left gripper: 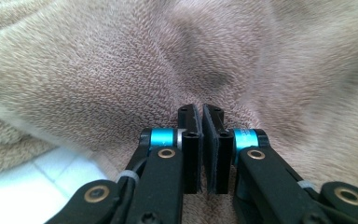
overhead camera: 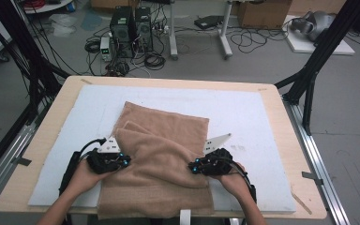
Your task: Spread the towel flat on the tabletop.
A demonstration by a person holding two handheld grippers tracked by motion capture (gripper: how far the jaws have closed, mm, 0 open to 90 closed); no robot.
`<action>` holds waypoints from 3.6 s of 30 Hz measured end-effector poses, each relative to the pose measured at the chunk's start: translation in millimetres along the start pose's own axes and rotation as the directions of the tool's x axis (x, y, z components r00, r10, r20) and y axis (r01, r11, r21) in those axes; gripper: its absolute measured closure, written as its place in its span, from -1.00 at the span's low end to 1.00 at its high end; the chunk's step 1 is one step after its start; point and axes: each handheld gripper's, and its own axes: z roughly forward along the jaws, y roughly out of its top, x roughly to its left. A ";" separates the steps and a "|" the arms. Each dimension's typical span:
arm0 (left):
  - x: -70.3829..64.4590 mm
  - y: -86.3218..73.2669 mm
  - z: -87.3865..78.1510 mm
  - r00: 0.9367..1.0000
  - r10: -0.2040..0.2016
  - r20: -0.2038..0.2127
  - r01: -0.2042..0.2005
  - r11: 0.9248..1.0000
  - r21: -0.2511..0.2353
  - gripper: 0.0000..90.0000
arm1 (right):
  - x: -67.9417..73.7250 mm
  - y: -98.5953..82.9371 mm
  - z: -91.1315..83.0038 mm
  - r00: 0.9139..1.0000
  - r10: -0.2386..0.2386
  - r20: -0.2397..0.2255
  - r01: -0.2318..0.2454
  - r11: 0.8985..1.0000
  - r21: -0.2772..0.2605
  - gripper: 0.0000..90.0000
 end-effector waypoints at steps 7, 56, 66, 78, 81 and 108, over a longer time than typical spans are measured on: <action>-17.8 -28.6 -45.3 0.999 -0.006 0.038 0.007 1.000 -0.029 0.92 | 29.1 1.8 -5.4 0.991 -0.069 -0.111 0.069 0.998 -0.005 0.88; 32.1 26.8 -12.6 0.995 -0.101 -0.013 0.099 0.988 -0.120 0.19 | -95.1 17.8 -38.7 0.944 0.160 0.289 -0.151 0.987 -0.052 0.47; 34.6 22.1 26.4 0.997 -0.080 -0.020 0.082 0.990 0.114 0.35 | -17.7 -2.0 -21.2 0.997 0.017 0.080 -0.018 1.000 0.013 0.27; 32.1 28.3 10.6 0.997 -0.066 -0.027 0.065 0.998 -0.010 0.90 | -21.2 2.2 -6.9 0.990 -0.042 0.132 0.031 0.996 0.084 0.92; 36.4 32.6 2.9 0.991 -0.116 -0.063 0.109 0.988 -0.106 0.90 | -32.2 15.7 -19.2 0.977 -0.051 0.205 0.039 0.997 0.061 0.92; 21.2 -3.0 14.6 0.994 -0.092 -0.066 0.092 0.996 0.001 0.45 | -31.8 -6.9 -6.9 0.990 -0.012 0.142 -0.008 0.990 0.138 0.40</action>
